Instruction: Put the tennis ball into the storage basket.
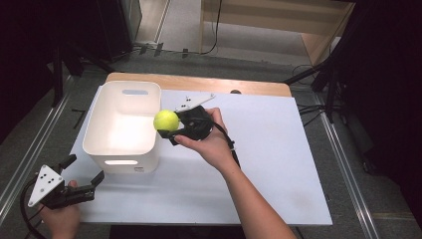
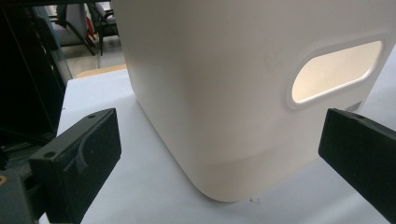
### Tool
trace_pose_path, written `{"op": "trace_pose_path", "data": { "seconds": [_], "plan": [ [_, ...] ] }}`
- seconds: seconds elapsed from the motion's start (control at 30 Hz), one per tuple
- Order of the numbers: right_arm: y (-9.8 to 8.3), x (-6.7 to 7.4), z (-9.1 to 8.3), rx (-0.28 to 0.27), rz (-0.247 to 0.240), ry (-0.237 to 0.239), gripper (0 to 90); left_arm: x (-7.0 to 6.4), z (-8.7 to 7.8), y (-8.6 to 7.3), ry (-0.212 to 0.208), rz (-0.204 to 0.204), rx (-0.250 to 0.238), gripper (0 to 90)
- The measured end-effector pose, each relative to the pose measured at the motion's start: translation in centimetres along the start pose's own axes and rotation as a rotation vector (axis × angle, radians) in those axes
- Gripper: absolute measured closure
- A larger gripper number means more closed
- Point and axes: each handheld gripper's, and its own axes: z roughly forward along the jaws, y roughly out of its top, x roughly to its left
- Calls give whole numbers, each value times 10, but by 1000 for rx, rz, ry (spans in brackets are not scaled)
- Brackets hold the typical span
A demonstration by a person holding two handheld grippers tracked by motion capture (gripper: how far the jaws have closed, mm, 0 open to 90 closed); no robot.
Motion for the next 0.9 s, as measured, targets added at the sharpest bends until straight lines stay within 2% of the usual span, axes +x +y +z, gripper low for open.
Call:
{"op": "trace_pose_path", "data": {
  "seconds": [0.9],
  "plan": [
    [17,15,15,-13,-20,36,248,0,0,0,-4,-2,-4,0]
  ]
}}
